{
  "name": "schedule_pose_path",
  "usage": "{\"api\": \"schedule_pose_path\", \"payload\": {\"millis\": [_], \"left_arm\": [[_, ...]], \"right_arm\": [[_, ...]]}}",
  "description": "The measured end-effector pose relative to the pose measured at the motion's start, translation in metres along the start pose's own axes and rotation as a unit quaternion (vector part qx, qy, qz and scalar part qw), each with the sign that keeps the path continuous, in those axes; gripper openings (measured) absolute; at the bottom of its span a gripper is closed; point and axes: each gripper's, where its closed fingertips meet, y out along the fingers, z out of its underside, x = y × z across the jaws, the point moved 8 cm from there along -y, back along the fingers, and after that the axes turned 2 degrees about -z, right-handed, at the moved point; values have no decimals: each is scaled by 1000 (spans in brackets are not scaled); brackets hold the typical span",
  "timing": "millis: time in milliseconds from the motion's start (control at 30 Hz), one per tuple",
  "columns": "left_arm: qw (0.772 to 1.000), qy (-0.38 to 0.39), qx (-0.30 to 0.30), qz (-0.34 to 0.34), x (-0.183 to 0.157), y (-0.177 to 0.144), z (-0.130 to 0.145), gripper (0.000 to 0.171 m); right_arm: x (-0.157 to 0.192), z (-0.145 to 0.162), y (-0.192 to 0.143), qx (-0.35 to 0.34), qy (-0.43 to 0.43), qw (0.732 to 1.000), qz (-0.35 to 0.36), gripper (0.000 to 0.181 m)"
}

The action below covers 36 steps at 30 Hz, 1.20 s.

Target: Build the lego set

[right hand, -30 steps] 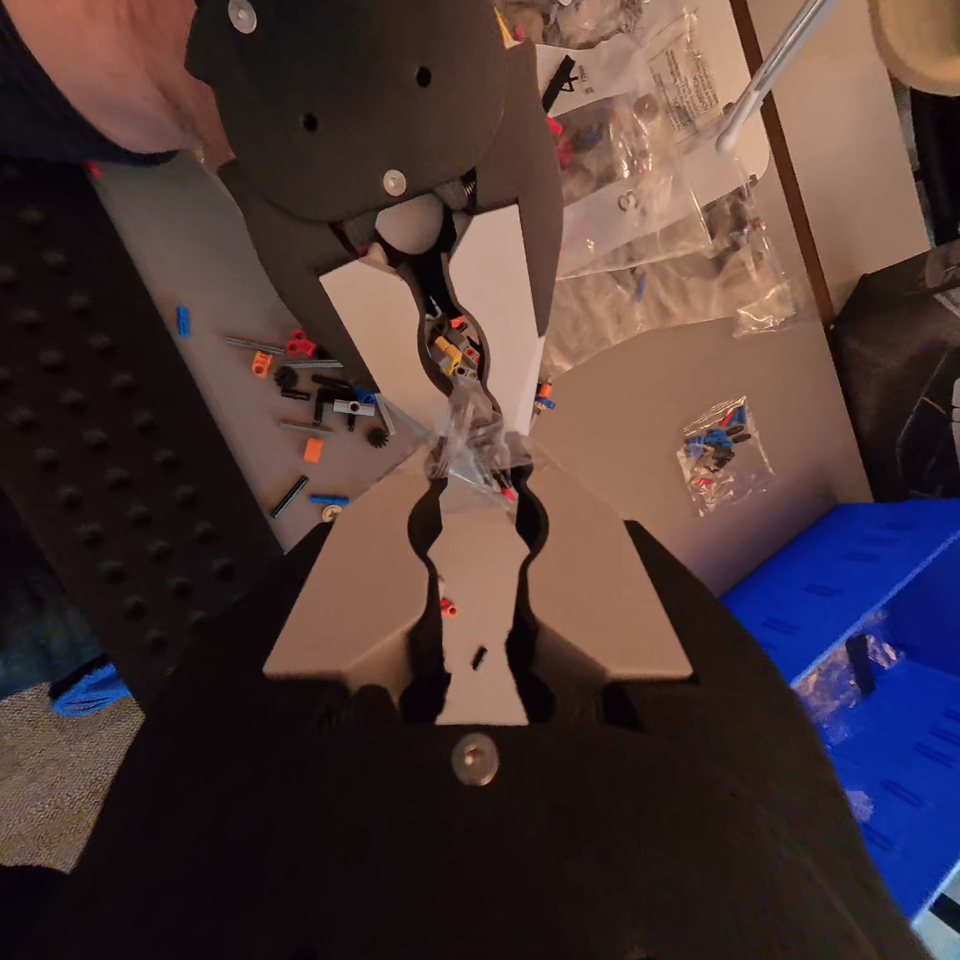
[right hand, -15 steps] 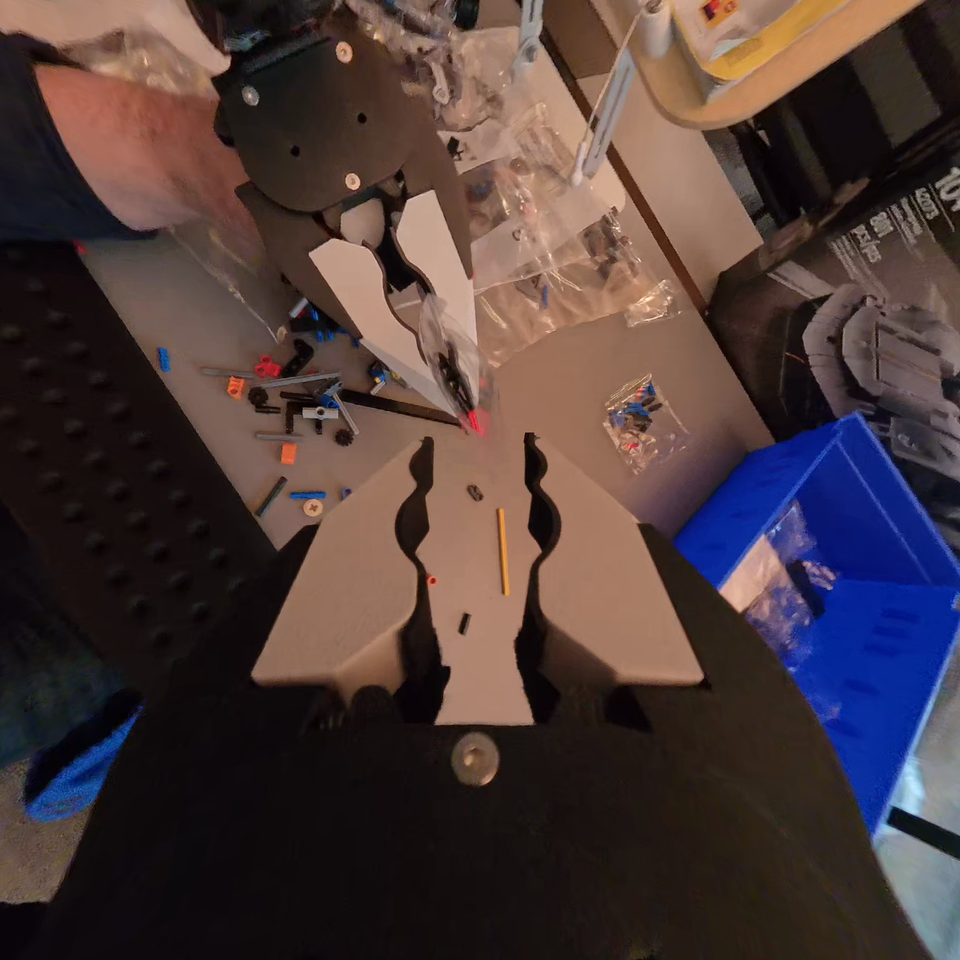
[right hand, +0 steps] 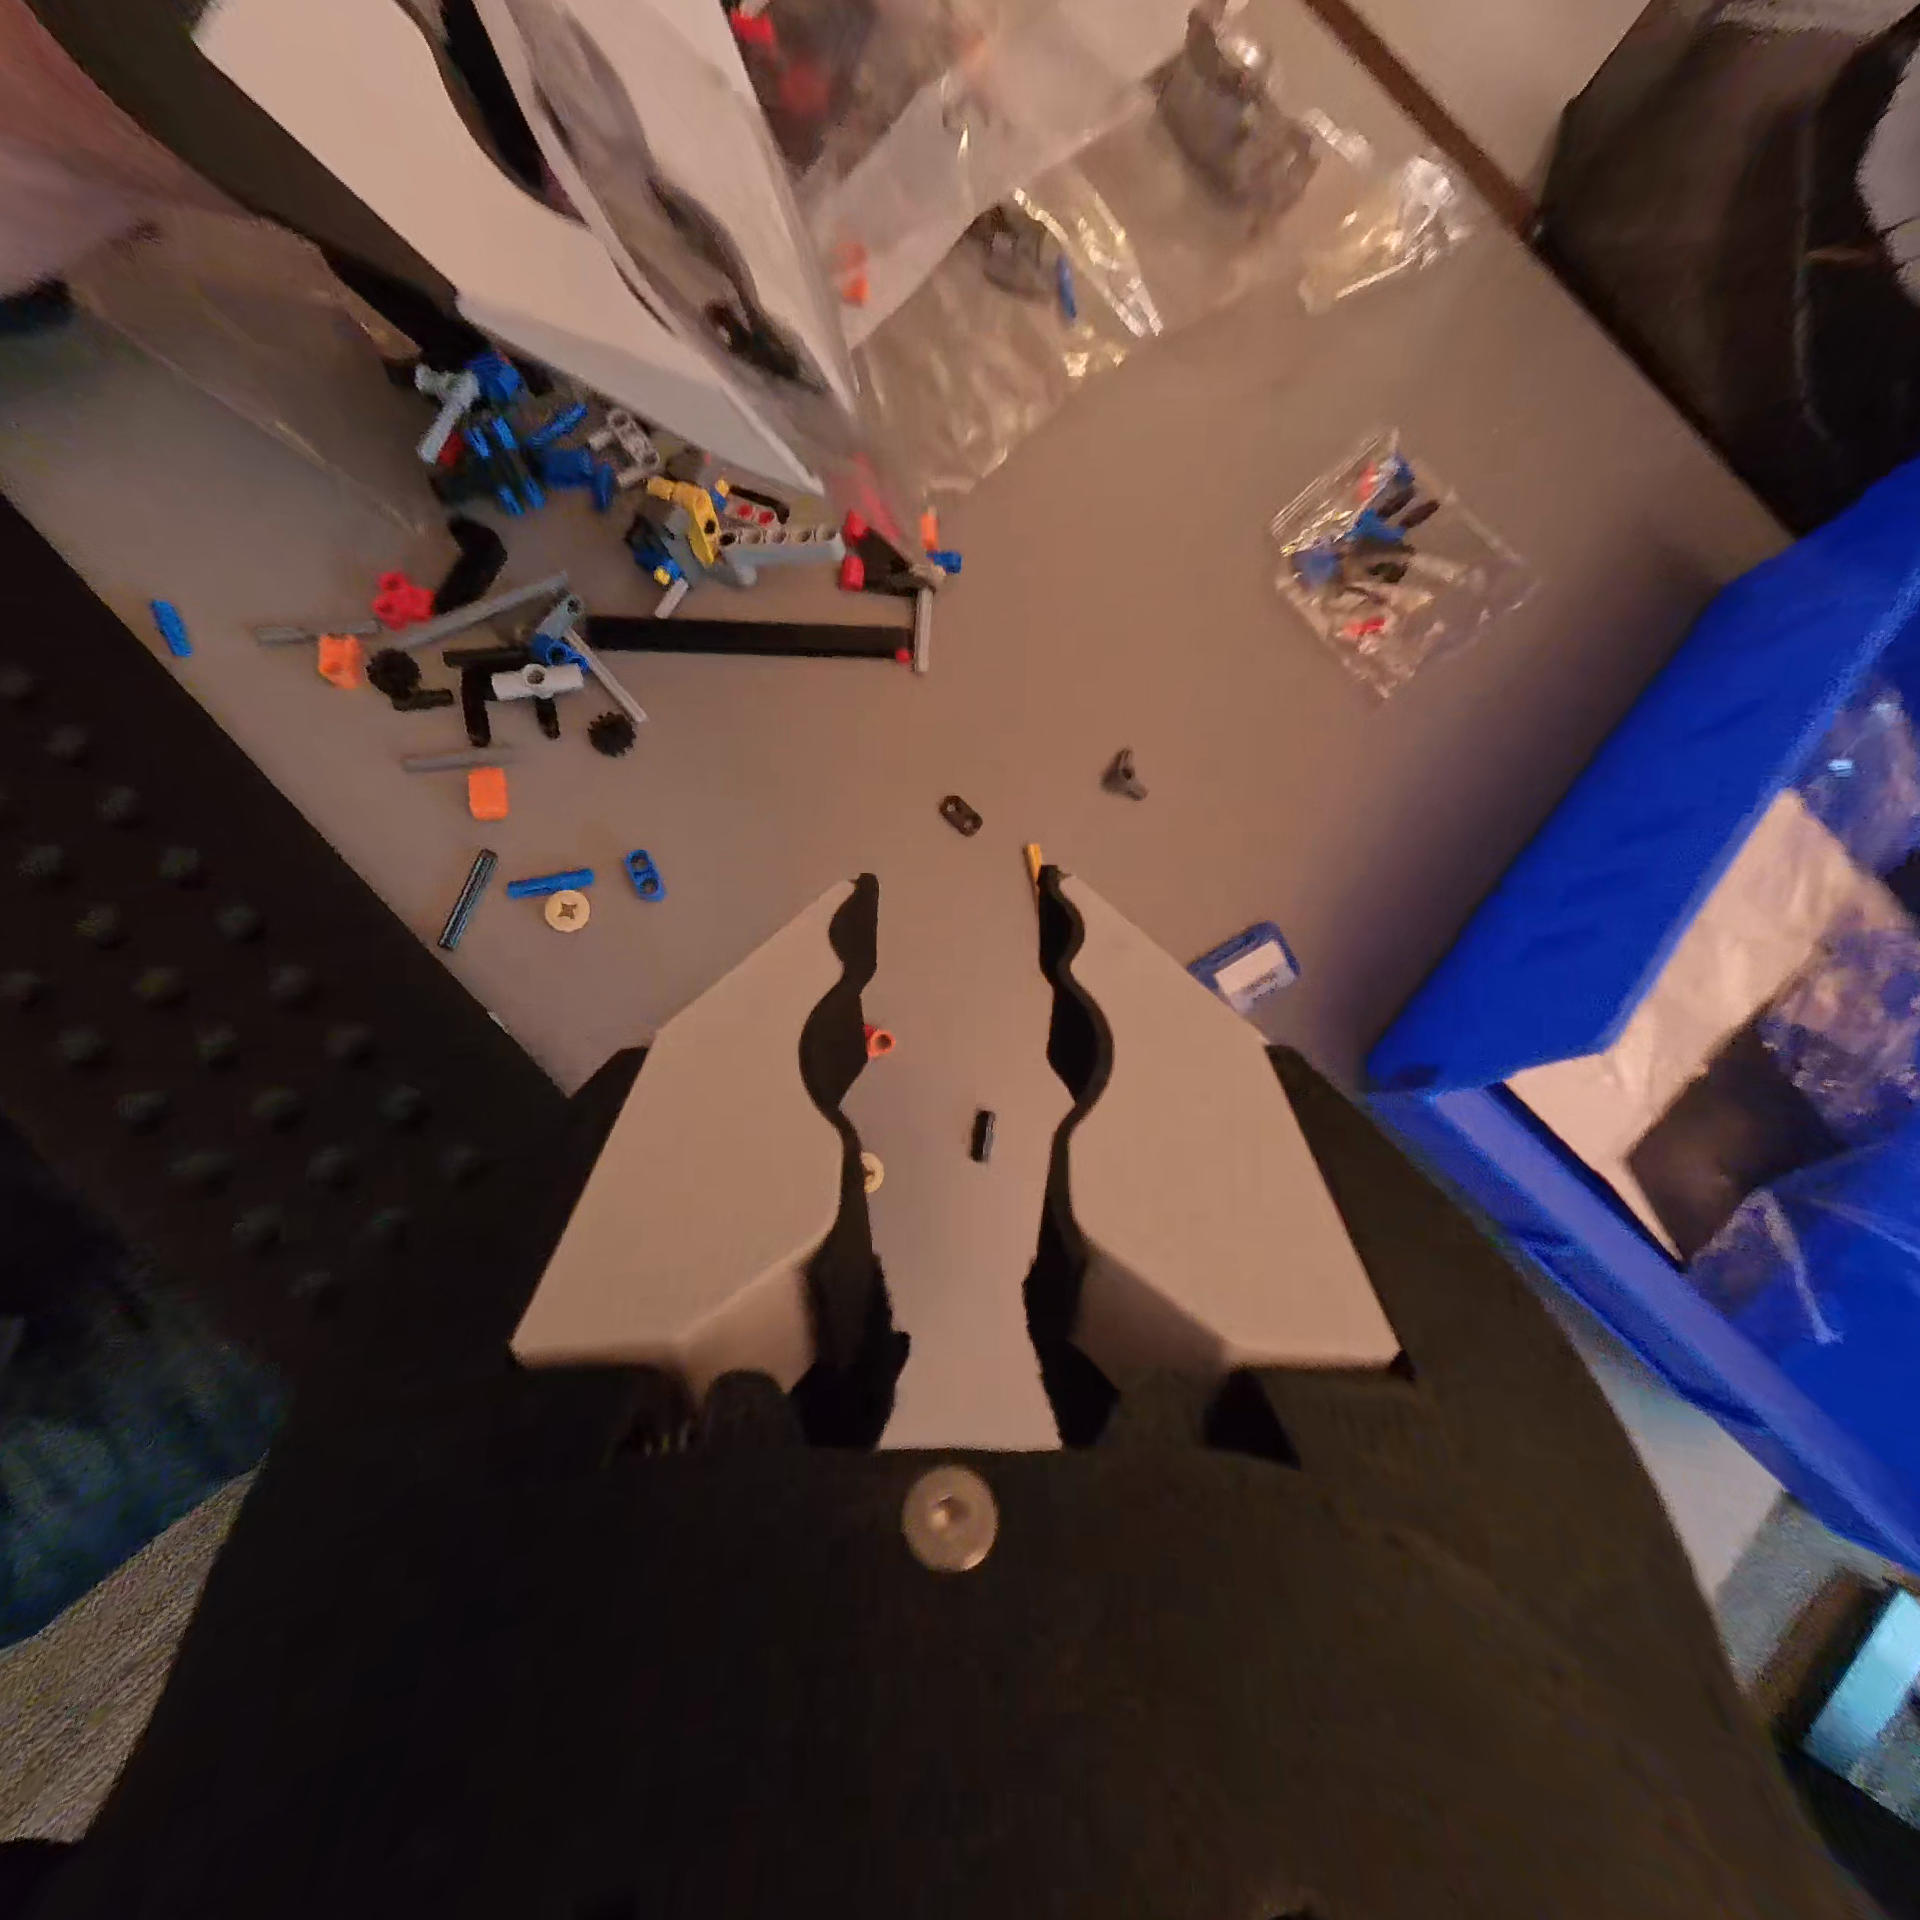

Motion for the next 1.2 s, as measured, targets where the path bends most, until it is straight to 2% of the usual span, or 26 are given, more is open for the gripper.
{"api": "schedule_pose_path", "payload": {"millis": [100,300,467,567,633,767,867,933,1033,1133,1200], "left_arm": [[1000,-4,4,-12,4,-1,1,6],[1000,-11,5,-15,6,-2,3,7],[1000,-16,2,-15,8,-3,3,6],[1000,-17,2,-15,9,-3,3,6],[1000,-18,3,-14,9,-2,4,7],[1000,-22,2,-11,9,-2,5,7],[1000,-29,-4,-5,8,-1,4,6],[999,-33,-6,1,8,0,4,6],[999,-42,-13,9,6,1,4,6],[999,-48,-15,15,6,1,4,6],[998,-50,-16,18,6,1,4,6]], "right_arm": [[2,6,33,21,5,999,-40,27],[-9,19,93,75,-9,996,-42,24],[-20,23,113,77,-9,995,-70,22],[-20,22,116,65,-8,993,-95,5],[-20,22,116,64,-9,993,-100,5],[-24,18,102,35,8,995,-96,4],[-24,-8,62,-69,12,993,-94,4],[-20,-34,30,-153,0,984,-91,4],[-12,-65,-4,-235,-25,967,-100,4],[-6,-83,-18,-266,-47,958,-98,4],[-1,-87,-19,-262,-50,957,-117,4]]}}
